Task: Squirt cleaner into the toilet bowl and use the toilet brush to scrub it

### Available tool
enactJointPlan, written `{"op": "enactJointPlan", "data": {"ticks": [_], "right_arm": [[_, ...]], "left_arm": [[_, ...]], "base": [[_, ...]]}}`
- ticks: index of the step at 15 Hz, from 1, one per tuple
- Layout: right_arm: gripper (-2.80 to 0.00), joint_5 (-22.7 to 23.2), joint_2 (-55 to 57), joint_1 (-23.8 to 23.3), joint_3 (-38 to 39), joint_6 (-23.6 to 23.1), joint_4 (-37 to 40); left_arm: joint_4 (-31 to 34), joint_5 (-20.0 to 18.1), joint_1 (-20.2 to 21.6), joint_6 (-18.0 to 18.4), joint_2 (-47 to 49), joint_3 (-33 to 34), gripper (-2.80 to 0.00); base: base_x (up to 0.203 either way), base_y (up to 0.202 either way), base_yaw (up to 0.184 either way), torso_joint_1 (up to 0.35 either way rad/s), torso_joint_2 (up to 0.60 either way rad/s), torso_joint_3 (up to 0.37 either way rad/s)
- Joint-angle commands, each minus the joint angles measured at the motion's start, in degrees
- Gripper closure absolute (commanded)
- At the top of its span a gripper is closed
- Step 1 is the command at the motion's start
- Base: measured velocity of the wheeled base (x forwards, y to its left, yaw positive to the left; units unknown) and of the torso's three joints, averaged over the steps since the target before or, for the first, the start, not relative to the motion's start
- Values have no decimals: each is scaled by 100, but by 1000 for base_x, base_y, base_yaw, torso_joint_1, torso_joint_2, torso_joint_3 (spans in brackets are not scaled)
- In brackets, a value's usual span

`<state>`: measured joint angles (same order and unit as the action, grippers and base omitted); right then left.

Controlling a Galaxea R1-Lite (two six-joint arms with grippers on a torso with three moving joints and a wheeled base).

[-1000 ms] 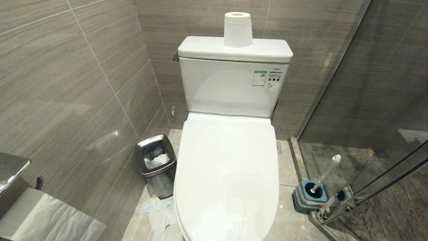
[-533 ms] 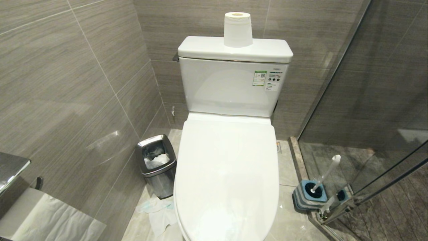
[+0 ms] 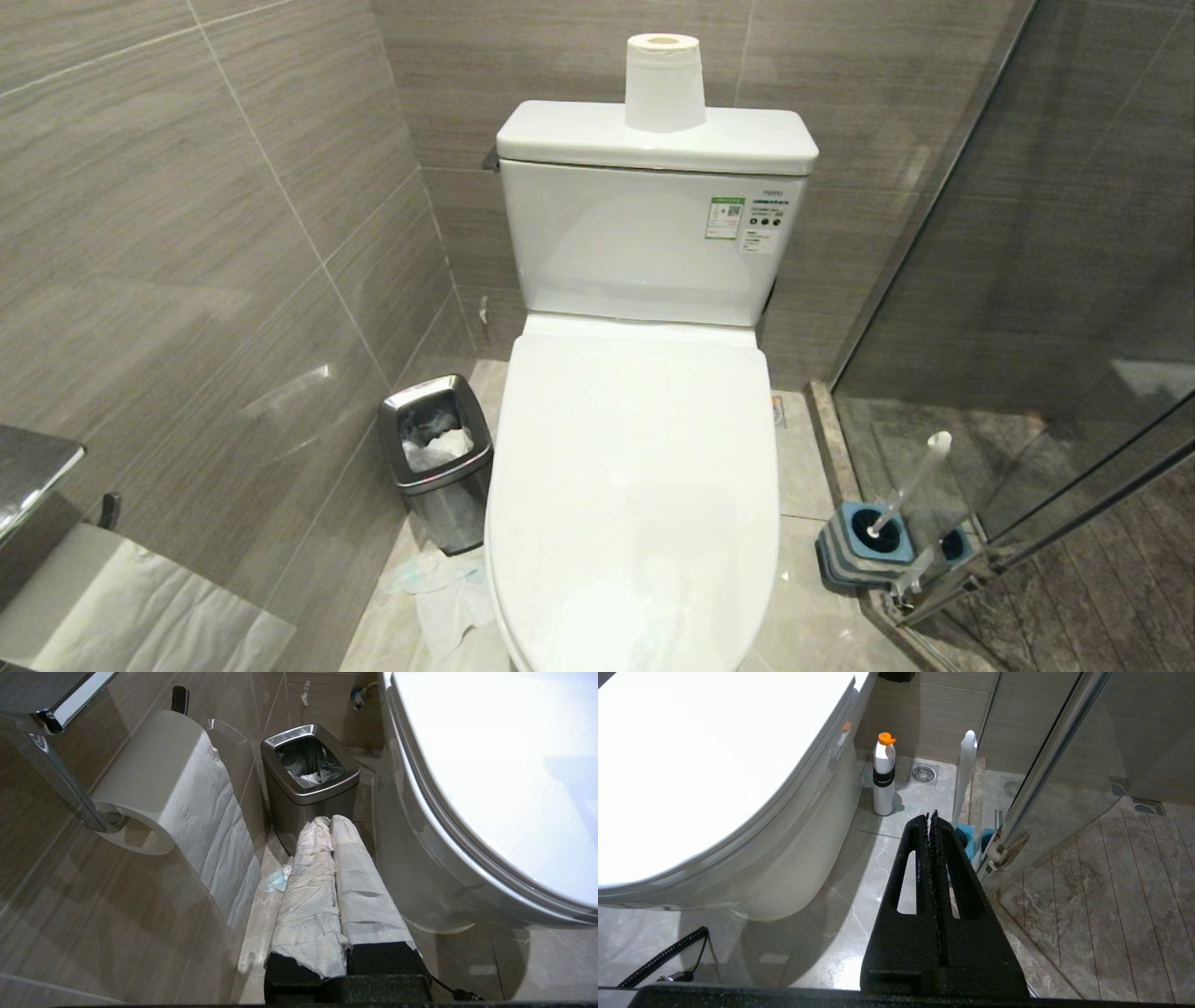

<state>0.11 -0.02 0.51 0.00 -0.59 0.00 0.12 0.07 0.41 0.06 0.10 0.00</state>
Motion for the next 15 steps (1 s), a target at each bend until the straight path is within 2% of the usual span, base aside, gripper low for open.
{"op": "enactJointPlan", "data": {"ticks": [1,15], "right_arm": [[0,-2,2,2,9,-2,0],[0,-2,2,2,9,49,0]], "left_arm": [[1,1,7,3,8,9,0],[-1,1,2,-2,8,0,0]], "base": [[0,0,0,0,0,0],[0,0,0,0,0,0]]}}
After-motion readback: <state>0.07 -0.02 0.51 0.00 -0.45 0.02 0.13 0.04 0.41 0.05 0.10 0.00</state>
